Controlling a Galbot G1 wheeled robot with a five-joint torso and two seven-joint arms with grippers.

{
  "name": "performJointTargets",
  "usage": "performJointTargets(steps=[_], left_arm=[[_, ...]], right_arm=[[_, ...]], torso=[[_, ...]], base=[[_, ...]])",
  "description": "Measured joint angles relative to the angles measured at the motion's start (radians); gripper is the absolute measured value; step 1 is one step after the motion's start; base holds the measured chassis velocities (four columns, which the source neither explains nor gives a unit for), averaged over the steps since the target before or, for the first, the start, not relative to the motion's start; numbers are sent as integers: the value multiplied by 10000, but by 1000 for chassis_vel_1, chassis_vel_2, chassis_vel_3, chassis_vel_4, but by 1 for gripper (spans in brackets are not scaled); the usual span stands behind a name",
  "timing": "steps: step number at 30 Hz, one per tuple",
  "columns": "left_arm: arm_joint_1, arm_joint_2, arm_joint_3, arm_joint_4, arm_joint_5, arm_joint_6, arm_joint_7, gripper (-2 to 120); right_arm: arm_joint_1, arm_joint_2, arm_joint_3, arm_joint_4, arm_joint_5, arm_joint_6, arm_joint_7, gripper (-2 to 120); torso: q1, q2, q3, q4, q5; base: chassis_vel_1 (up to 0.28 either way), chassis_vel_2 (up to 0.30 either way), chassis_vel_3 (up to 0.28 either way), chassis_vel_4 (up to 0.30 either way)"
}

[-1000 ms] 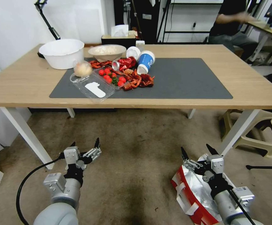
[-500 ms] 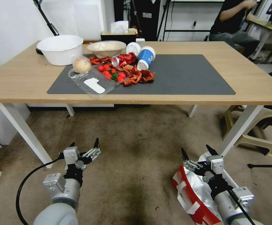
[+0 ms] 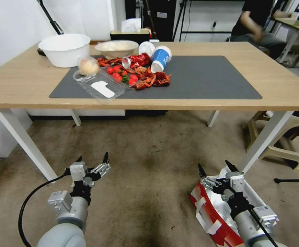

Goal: Pick up the food delivery bag from the floor and place it on the table.

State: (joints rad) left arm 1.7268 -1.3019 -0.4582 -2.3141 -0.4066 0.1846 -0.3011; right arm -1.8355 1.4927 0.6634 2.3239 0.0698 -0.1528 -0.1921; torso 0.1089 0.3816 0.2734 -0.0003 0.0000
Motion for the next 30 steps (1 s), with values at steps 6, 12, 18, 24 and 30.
performJointTargets(steps=[6, 12, 18, 24, 30], left_arm=[[29, -14, -2, -42, 12, 0, -10, 100], [38, -28, -6, -36, 42, 0, -32, 100], [67, -37, 0, -35, 68, 0, -35, 100], [0, -1, -10, -39, 75, 0, -35, 100], [2, 0, -11, -46, 78, 1, -35, 100]], right_arm=[[22, 78, -55, -1, -6, 0, -2, 100], [22, 69, -19, -8, -12, 16, -9, 100], [12, 74, 23, -13, 23, 44, 3, 100], [47, 38, 39, -13, 66, 41, 31, 100], [54, 33, 48, -14, 74, 37, 30, 100]], torso=[[-65, -213, -150, 0, 0], [-139, -457, -322, 0, 0], [-209, -682, -479, 0, 0], [-282, -955, -678, 0, 0], [-334, -1149, -820, 0, 0]], base=[[0, 0, 0, 0], [0, 0, 0, 0], [0, 0, 0, 0], [0, 0, 0, 0], [0, 0, 0, 0]])
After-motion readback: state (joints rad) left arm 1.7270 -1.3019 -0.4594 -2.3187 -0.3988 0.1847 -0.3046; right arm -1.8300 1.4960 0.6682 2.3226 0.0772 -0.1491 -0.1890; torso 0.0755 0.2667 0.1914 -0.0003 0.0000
